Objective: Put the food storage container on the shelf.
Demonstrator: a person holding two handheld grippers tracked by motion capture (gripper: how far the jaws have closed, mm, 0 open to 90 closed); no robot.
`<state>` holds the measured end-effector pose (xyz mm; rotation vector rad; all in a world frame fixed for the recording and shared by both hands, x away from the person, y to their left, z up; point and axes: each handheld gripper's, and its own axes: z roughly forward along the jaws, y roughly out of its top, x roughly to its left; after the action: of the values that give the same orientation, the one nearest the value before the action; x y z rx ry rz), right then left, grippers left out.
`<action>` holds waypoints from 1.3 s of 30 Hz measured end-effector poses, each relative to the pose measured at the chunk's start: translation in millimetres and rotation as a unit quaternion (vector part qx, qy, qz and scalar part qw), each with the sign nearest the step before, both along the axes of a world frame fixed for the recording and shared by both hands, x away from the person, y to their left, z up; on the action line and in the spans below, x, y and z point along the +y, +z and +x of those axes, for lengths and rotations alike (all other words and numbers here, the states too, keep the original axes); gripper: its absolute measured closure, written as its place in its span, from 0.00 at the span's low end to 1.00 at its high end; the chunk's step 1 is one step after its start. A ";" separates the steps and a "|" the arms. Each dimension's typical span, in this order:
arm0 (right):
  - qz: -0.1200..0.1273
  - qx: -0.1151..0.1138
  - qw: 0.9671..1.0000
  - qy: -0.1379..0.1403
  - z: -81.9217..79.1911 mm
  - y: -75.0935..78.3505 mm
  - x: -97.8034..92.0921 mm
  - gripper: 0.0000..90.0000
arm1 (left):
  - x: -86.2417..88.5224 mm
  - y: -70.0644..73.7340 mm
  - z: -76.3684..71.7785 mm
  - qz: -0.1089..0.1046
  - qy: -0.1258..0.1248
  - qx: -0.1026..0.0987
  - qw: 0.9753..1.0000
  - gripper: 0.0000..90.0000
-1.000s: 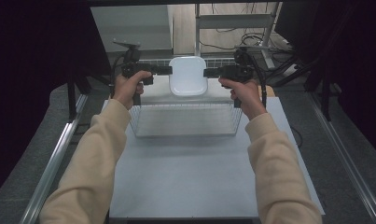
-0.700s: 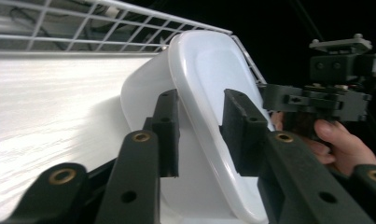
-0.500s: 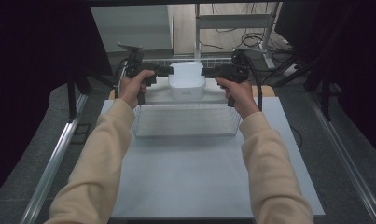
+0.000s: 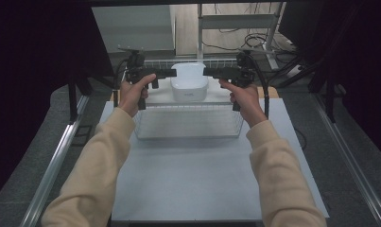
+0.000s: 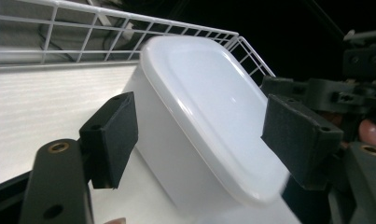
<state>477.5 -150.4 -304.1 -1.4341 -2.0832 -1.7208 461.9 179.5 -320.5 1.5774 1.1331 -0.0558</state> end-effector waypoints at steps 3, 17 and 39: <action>-0.010 -0.026 1.000 -0.003 -8.4 1.3 -2.0 0.38 | 2.3 1.2 -12.3 0.011 -0.002 -0.018 1.000 0.28; -0.082 -0.129 0.988 0.031 -68.0 -8.1 -34.4 0.35 | 15.0 -12.8 -82.6 0.100 0.002 -0.092 0.991 0.28; -0.096 -0.128 0.986 0.043 -167.6 -91.2 -97.8 0.32 | 25.9 -89.3 -186.8 0.196 0.013 -0.135 0.971 0.25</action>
<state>309.8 -248.2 -395.4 -1.1964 -2.4637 -1.7966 275.1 205.4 -409.8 1.8499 0.9866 0.4133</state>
